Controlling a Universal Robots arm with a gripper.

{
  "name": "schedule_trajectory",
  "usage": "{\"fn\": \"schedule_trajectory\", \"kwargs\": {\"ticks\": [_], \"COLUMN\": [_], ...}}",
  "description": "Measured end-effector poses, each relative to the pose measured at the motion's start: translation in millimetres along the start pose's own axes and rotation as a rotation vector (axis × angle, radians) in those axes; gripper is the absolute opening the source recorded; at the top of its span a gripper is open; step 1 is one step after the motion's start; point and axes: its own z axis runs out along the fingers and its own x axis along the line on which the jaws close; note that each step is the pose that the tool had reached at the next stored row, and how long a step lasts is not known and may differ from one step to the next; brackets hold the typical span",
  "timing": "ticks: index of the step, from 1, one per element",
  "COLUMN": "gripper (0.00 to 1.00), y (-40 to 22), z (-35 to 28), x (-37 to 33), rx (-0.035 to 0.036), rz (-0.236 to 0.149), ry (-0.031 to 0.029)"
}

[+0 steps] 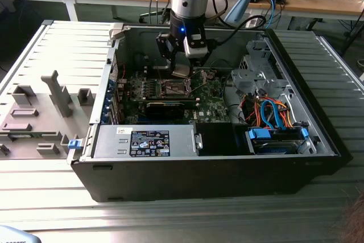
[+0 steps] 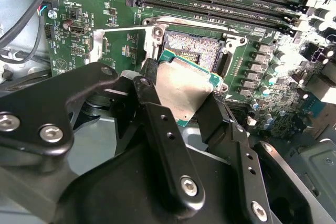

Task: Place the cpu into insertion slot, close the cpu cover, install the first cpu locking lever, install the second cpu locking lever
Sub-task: 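Place the cpu into insertion slot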

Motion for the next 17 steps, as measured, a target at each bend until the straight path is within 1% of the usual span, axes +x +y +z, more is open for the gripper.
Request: {"fn": "schedule_trajectory", "kwargs": {"ticks": [17], "gripper": [0.55], "y": [0.0], "z": [0.4], "x": [0.0], "rx": [-0.0003], "rz": [0.018], "ry": [-0.0009]}}
